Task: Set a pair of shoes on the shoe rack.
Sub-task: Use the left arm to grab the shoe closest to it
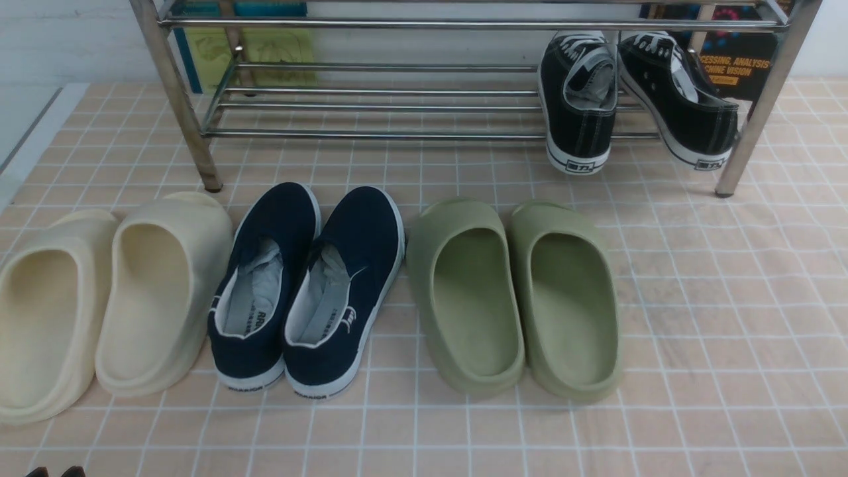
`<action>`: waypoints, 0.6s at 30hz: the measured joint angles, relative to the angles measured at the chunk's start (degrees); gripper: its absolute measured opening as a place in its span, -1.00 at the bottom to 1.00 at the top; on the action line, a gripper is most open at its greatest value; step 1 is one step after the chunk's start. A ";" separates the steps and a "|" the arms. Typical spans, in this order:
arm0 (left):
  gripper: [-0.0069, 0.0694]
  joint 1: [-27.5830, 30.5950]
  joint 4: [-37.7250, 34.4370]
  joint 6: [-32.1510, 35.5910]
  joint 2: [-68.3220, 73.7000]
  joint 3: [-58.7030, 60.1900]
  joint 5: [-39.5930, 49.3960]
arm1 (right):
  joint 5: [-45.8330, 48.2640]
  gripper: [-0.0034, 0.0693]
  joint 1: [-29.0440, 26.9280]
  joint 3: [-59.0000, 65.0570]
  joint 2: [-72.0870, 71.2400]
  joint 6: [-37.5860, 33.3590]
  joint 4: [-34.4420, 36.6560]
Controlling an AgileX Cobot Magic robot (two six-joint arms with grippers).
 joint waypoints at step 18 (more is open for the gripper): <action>-0.19 0.00 1.50 0.03 0.00 0.00 -0.04 | 0.00 -0.71 0.00 0.00 0.00 0.00 0.00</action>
